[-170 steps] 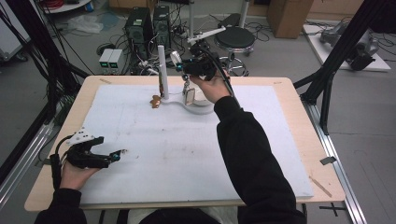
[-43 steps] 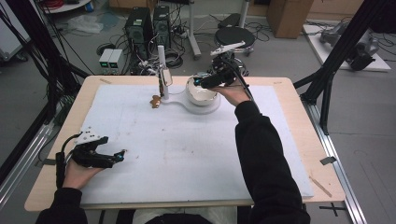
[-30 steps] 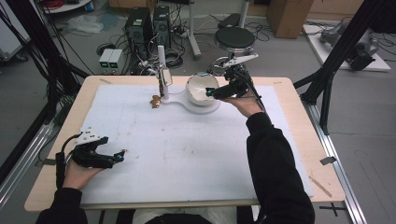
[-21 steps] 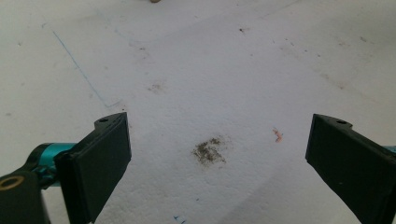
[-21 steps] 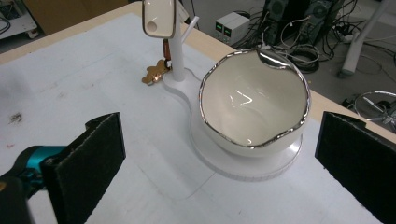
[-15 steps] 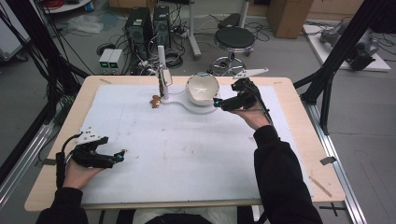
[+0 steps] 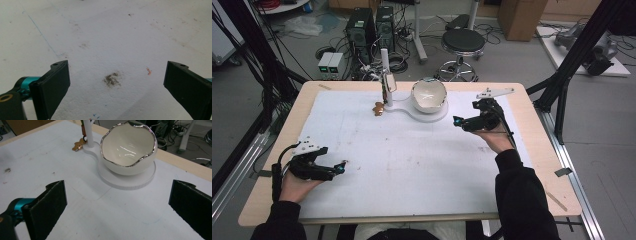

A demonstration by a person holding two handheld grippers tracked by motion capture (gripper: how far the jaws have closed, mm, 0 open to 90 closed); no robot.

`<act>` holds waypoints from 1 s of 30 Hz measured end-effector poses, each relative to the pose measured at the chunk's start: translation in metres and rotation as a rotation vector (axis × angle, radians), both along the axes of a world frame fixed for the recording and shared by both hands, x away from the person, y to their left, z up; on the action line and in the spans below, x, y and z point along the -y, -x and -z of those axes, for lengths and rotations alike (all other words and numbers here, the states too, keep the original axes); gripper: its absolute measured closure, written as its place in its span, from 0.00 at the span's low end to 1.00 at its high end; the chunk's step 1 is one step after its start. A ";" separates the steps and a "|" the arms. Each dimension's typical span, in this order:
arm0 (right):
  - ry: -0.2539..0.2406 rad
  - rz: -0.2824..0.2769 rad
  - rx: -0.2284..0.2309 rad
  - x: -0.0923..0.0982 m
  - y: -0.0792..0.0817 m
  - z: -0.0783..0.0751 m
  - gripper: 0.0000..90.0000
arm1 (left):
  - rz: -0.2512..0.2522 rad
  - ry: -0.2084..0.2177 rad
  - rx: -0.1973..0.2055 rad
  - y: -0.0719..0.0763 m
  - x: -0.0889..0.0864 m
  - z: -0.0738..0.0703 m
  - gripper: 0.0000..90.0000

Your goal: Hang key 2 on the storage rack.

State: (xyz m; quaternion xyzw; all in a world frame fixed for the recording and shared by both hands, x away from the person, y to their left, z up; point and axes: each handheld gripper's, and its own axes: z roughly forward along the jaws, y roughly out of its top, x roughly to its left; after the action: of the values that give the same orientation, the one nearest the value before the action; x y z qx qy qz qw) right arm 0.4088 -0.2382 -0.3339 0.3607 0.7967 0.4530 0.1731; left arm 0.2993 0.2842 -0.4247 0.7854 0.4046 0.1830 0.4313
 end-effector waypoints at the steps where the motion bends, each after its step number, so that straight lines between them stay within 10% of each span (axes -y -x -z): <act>1: -0.001 0.002 0.000 0.002 0.002 0.002 0.01 | -0.001 0.001 0.000 0.000 0.000 0.000 0.08; 30: 0.011 0.049 -0.044 0.044 0.047 0.059 0.01 | 0.007 -0.005 -0.020 0.004 0.000 0.003 0.08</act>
State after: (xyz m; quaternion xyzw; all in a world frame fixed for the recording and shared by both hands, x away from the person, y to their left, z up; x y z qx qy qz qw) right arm 0.3614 -0.2818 -0.3927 0.3892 0.7937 0.4361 0.1686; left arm 0.2950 0.2841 -0.4276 0.7897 0.4057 0.1748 0.4257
